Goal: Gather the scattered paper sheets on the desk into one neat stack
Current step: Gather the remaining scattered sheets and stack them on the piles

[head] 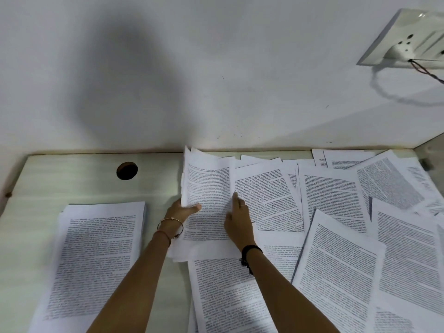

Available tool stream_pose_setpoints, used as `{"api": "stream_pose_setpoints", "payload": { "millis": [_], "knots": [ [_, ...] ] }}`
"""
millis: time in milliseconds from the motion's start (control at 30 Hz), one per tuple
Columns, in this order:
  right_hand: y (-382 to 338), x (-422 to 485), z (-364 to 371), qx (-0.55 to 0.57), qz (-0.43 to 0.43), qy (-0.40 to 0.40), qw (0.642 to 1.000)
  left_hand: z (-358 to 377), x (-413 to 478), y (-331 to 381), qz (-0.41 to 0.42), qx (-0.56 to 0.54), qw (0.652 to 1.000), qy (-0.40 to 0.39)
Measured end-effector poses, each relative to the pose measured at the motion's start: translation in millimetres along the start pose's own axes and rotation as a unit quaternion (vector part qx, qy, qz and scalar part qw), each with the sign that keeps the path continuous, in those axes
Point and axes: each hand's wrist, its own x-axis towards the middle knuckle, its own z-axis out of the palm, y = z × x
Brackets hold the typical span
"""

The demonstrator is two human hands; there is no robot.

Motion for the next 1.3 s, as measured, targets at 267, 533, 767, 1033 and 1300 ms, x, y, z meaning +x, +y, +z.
{"api": "stream_pose_setpoints", "payload": {
  "millis": [267,533,767,1033,1300],
  "knots": [
    [14.1,-6.3,-29.0,0.065,0.021,0.012,0.998,-14.7,-14.6,18.2,0.059,0.02,0.988,0.144],
    [19.0,-4.2,-44.2,-0.022,-0.01,-0.12,0.992,-64.8,-42.0,20.7,0.063,-0.048,0.971,0.228],
    [17.7,-44.4,-33.5,0.096,0.066,-0.164,0.98,-57.0,-57.5,-0.8,0.004,-0.189,0.951,0.245],
    [55.0,-60.1,-48.4,0.122,0.136,0.043,0.982,-89.1,-79.1,-41.2,-0.025,-0.209,0.945,0.248],
    [57.7,-43.5,-57.1,0.24,0.17,0.101,0.951,-95.5,-100.9,-66.8,-0.079,-0.021,0.961,0.265]
  ]
}}
